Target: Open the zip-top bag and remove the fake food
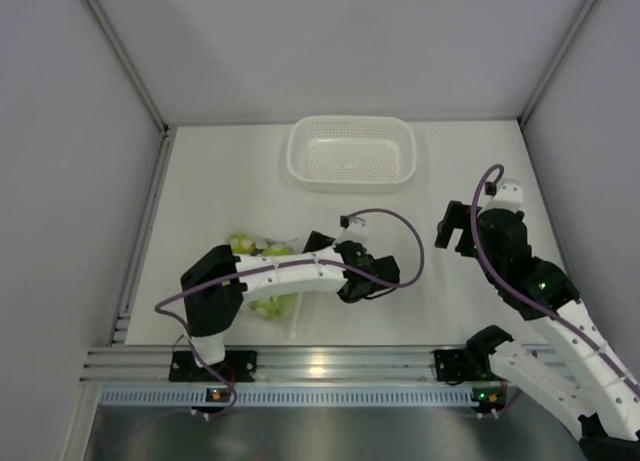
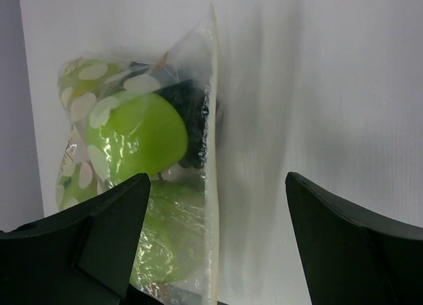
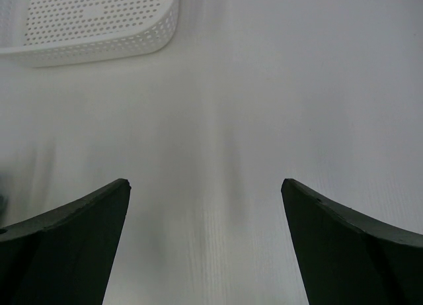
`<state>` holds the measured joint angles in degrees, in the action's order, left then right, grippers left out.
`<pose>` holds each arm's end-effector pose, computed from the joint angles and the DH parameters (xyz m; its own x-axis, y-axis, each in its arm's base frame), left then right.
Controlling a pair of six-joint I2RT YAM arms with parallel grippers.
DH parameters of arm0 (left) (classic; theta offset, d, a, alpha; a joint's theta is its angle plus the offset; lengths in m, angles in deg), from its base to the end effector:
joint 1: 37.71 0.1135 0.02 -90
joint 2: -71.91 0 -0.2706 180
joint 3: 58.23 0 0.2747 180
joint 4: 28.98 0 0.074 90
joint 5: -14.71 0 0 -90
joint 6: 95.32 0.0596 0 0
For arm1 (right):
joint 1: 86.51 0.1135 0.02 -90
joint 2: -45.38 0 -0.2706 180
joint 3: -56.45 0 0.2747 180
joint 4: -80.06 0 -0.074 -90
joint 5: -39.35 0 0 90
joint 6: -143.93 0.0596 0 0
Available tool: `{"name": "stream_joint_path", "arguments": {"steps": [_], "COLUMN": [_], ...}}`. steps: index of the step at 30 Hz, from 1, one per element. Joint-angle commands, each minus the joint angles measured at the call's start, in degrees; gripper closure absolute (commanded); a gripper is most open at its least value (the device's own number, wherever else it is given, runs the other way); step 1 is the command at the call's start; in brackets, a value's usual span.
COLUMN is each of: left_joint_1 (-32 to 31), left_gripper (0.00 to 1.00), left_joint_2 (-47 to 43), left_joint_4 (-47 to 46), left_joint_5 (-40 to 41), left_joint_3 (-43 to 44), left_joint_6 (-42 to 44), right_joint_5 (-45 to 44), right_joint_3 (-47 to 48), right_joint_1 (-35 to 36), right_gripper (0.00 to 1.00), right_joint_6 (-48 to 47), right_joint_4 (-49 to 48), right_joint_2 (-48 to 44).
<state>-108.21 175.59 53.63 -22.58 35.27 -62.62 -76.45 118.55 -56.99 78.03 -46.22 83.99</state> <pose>0.1612 -0.3132 0.2179 -0.6716 0.3692 -0.6424 0.0349 0.8818 0.4703 0.1614 0.0616 0.3276 -0.4474 0.1691 -0.8782 0.0727 0.9856 0.1528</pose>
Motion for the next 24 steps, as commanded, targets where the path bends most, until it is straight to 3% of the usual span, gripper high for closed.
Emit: {"name": "stream_joint_path", "arguments": {"steps": [1, 6, 17, 20, 21, 24], "left_joint_1": [-2.2, -2.3, -3.2, -3.3, -3.2, -3.2], "left_gripper": [0.11, 0.27, 0.38, 0.45, 0.54, 0.6], "left_joint_2": [3.5, 7.1, 10.5, 11.3, 11.9, 12.9], "left_joint_4": [10.3, 10.5, 10.5, 10.3, 10.3, 10.4], "left_joint_5": [2.8, 1.5, 0.7, 1.2, 1.3, 1.7], "left_joint_3": [1.2, -1.9, -7.0, -8.1, -8.2, -8.1], "left_joint_6": [-8.1, -10.8, -13.8, -14.6, -14.9, -15.3], "right_joint_5": [-0.8, -1.1, 0.9, 1.5, 1.5, 2.2], "right_joint_3": [-0.2, -0.5, -1.7, -1.9, -2.0, -2.2], "right_joint_1": [0.7, 0.7, 0.7, 0.7, 0.7, 0.7], "right_gripper": [0.01, 0.01, 0.01, 0.01, 0.01, 0.0], "right_joint_6": [0.4, 0.2, 0.2, 0.2, 0.2, 0.2], "right_joint_4": [-1.9, -1.9, -3.8, -4.4, -4.5, -5.0], "right_joint_2": [-0.6, -1.5, -1.1, -0.8, -0.8, -0.9]}}
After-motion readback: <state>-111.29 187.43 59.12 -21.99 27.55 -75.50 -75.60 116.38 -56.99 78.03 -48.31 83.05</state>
